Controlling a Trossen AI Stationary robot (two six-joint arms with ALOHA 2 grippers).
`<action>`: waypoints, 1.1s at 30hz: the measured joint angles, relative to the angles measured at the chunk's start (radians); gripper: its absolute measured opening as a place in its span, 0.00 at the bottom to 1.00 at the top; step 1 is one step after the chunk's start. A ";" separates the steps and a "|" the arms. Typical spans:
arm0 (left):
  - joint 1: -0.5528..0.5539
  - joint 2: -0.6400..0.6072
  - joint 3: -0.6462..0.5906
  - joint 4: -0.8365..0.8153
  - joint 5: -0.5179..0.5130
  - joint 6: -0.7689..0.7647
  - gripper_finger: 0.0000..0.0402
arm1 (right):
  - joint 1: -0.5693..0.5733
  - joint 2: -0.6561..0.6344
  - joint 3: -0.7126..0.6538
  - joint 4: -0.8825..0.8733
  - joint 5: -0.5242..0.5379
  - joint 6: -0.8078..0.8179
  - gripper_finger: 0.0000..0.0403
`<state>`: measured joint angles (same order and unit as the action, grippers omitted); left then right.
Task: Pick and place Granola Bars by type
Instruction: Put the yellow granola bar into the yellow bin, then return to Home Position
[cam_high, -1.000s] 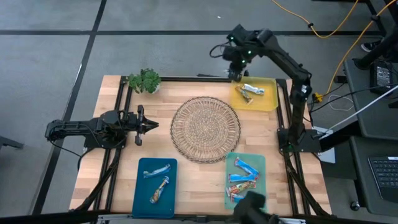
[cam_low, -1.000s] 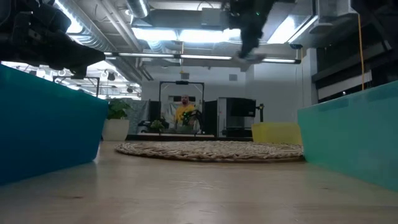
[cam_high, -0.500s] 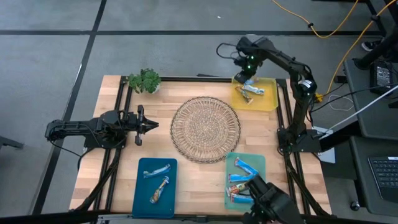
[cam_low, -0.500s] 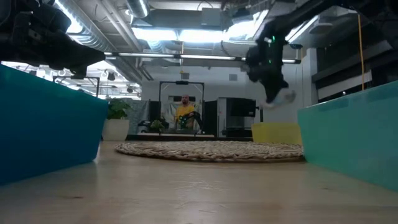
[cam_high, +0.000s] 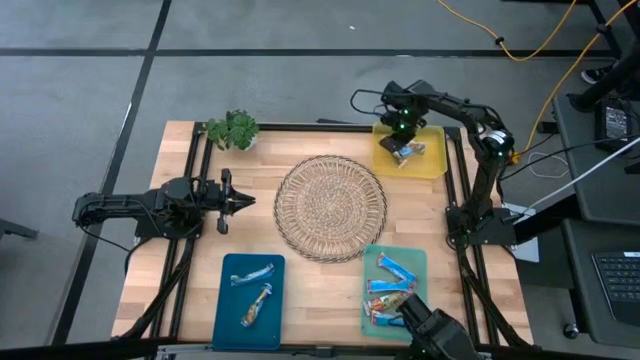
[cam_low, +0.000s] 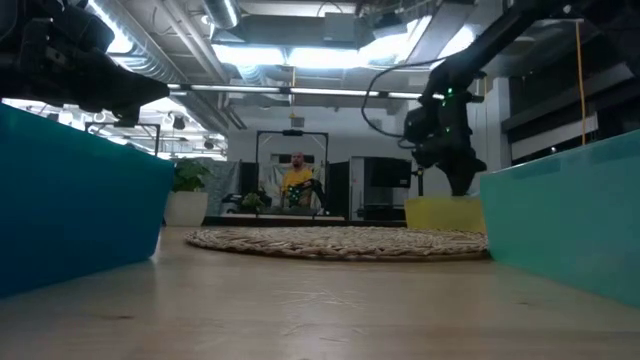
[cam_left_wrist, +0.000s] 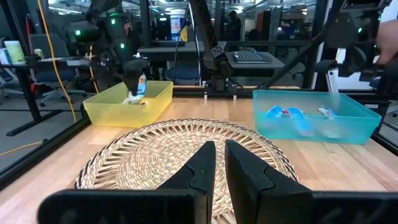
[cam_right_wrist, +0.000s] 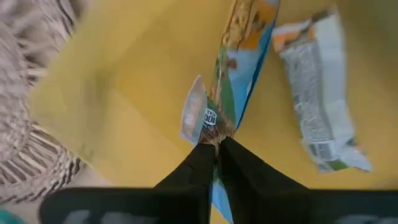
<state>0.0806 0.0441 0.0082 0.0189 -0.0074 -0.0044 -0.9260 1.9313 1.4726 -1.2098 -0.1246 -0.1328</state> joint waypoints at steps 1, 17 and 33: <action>0.000 0.000 0.000 0.000 0.000 0.000 0.08 | 0.000 -0.019 -0.008 0.011 0.000 0.002 0.09; 0.000 0.000 0.000 0.000 0.000 0.000 0.08 | 0.150 -0.483 -0.046 0.094 -0.215 0.053 0.40; 0.000 0.000 0.000 0.000 0.000 0.000 0.08 | 0.895 -1.229 -0.840 1.287 -0.119 0.250 0.34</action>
<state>0.0804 0.0441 0.0082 0.0189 -0.0071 -0.0044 -0.0310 0.7022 0.6330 0.0772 -0.2435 0.1169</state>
